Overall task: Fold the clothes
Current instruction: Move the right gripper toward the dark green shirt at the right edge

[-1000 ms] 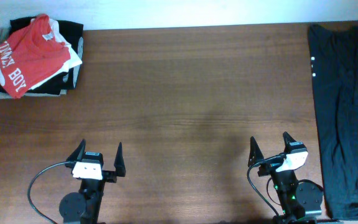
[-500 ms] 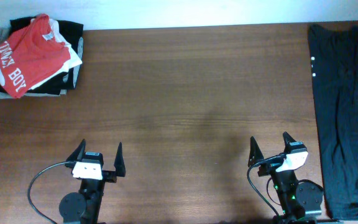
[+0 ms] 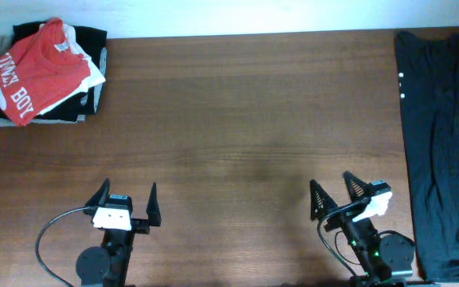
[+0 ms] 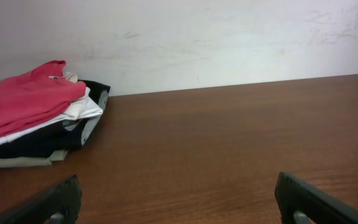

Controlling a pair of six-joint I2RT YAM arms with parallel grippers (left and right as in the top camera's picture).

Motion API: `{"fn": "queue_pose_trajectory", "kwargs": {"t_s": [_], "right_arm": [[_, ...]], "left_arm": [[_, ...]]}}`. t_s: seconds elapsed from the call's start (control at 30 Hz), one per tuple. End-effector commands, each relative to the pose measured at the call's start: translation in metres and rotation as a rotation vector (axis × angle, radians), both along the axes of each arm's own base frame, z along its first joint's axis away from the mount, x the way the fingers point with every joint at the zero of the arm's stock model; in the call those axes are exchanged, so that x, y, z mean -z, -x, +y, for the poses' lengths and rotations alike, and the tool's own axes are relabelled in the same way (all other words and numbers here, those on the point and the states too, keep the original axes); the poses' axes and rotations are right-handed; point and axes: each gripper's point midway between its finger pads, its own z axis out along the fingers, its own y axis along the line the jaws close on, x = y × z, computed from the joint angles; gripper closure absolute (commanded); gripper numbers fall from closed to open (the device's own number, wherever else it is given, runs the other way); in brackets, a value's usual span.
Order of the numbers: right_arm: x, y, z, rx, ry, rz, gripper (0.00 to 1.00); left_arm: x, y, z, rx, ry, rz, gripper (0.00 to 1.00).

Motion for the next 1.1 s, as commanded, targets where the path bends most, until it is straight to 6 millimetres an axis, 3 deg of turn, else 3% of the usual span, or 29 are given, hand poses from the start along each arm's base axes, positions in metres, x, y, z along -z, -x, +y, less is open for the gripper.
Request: {"fn": "queue_pose_trajectory", "kwargs": {"t_s": [0.0, 0.13, 0.23, 0.33, 0.5, 0.63, 0.7, 0.77, 0.83, 0.9, 0.97, 1.07], "right_arm": [[-0.005, 0.006, 0.014, -0.086, -0.154, 0.04, 0.01], [-0.058, 0.009, 0.009, -0.065, -0.085, -0.212, 0.01], [-0.083, 0.006, -0.009, 0.053, -0.008, -0.271, 0.01], [-0.114, -0.012, -0.031, 0.196, 0.161, -0.245, 0.01], [-0.151, -0.085, -0.102, 0.543, 0.369, 0.031, 0.01], [-0.172, -0.168, -0.162, 0.654, 0.401, 0.232, 0.01], [-0.182, -0.193, -0.19, 0.699, 0.405, 0.289, 0.01], [-0.167, -0.217, -0.23, 0.732, 0.466, 0.403, 0.0], [-0.132, -0.247, -0.273, 0.707, 0.562, 0.582, 0.02], [-0.102, -0.265, -0.303, 0.671, 0.604, 0.746, 0.02], [-0.073, -0.273, -0.328, 0.664, 0.592, 0.861, 0.03], [-0.01, -0.27, -0.36, 0.655, 0.564, 1.003, 0.03]], "left_arm": [[0.004, 0.0, 0.0, -0.004, 0.005, 0.013, 0.01], [0.004, 0.0, 0.0, -0.004, 0.005, 0.013, 0.01], [0.004, 0.0, 0.0, -0.003, 0.005, 0.013, 0.01], [0.004, 0.0, 0.0, -0.003, 0.005, 0.013, 0.01], [0.004, 0.0, 0.0, -0.003, 0.005, 0.013, 0.01], [0.004, 0.0, 0.0, -0.003, 0.005, 0.013, 0.01], [0.004, 0.0, 0.0, -0.003, 0.005, 0.013, 0.01], [0.004, 0.0, 0.0, -0.003, 0.005, 0.013, 0.01], [0.004, 0.0, 0.0, -0.003, 0.005, 0.013, 0.01], [0.004, 0.0, 0.0, -0.003, 0.005, 0.013, 0.01], [0.004, 0.0, 0.0, -0.003, 0.005, 0.013, 0.01], [0.004, 0.0, 0.0, -0.003, 0.005, 0.013, 0.01]]}}
